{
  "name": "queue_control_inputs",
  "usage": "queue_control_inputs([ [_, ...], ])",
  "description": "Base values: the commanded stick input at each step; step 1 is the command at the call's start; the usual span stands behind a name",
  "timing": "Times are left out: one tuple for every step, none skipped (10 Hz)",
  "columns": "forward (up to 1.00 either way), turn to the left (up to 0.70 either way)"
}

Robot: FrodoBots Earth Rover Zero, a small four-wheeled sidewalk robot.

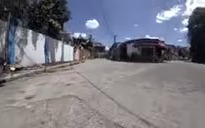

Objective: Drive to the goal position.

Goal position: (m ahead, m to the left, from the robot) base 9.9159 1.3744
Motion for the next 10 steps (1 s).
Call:
queue_control_inputs([
  [0.85,0.03],
  [0.85,0.09],
  [0.85,0.21],
  [0.85,0.02],
  [0.85,0.16],
  [0.85,0.09],
  [0.85,0.05],
  [0.85,0.08],
  [0.85,0.06],
  [0.85,0.0],
])
